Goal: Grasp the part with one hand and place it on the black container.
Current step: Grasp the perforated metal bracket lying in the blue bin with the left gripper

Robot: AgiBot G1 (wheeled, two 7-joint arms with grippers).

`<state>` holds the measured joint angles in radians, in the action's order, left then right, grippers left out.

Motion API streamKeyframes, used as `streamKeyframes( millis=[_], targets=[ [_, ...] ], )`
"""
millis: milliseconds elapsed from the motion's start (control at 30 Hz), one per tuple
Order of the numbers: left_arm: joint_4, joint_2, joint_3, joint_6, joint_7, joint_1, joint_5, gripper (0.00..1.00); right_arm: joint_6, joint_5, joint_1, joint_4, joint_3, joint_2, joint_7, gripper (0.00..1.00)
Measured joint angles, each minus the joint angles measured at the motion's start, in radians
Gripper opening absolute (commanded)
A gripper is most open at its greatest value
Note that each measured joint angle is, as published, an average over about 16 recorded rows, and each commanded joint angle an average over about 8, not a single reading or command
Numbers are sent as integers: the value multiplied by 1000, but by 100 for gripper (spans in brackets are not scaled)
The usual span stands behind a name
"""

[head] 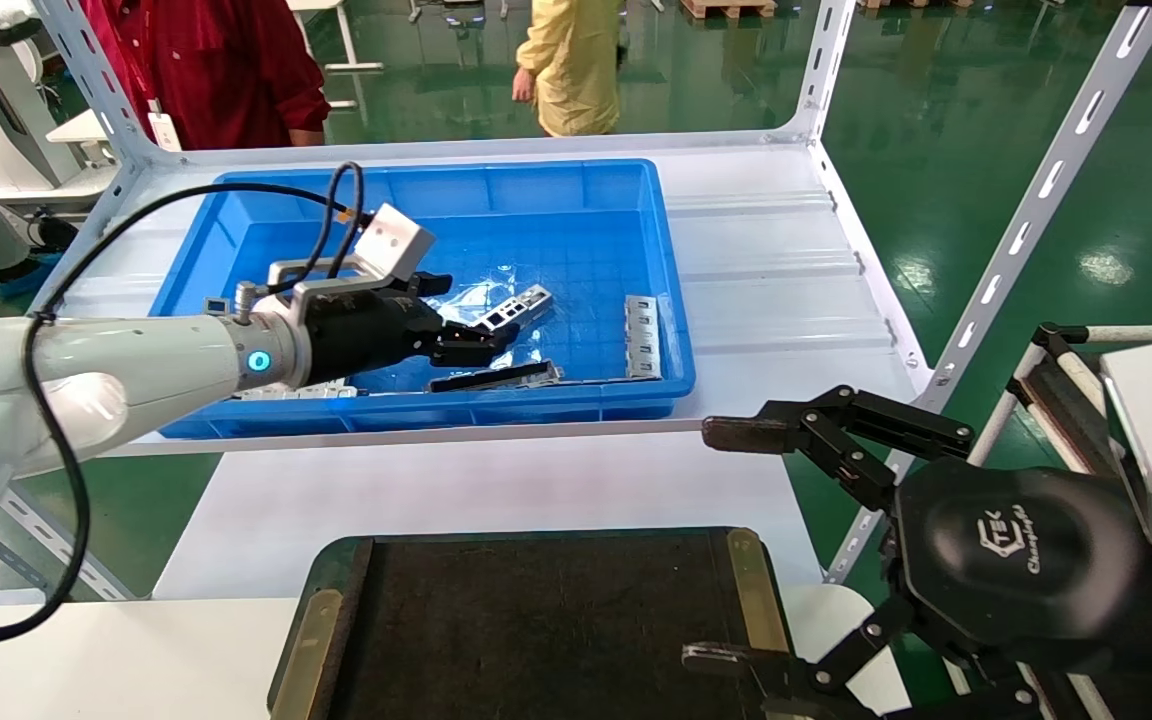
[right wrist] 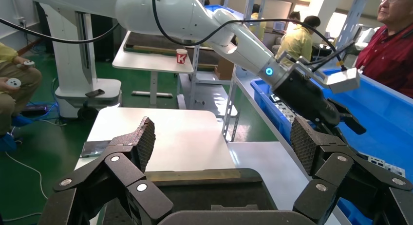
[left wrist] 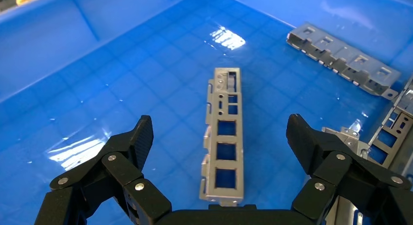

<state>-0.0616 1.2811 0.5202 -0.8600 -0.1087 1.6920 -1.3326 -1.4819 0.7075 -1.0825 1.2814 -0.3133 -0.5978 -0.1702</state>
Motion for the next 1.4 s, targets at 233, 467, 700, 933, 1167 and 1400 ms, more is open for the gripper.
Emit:
streamKeyframes(
  millis=[233,467,700,933,1167,1400],
  targets=[
    [35,38,4,55,-1,2,-6,0,0,0,0,0,0,0,0,0],
    [47,54,2,105,9,-4,-3,0,0,0,0,0,-1,0,0,0],
    [47,59,0,152,25,-13,0,0,0,-1,0,0,-1,0,0,0],
    [40,62,0,199,38,-23,2,0,0,-1,0,0,-1,0,1,0],
    [31,62,1,223,49,-31,4,0,1,-1,0,0,-1,1,1,0],
    [26,56,3,187,61,-34,4,0,1,-1,0,0,-2,1,1,0]
  ],
)
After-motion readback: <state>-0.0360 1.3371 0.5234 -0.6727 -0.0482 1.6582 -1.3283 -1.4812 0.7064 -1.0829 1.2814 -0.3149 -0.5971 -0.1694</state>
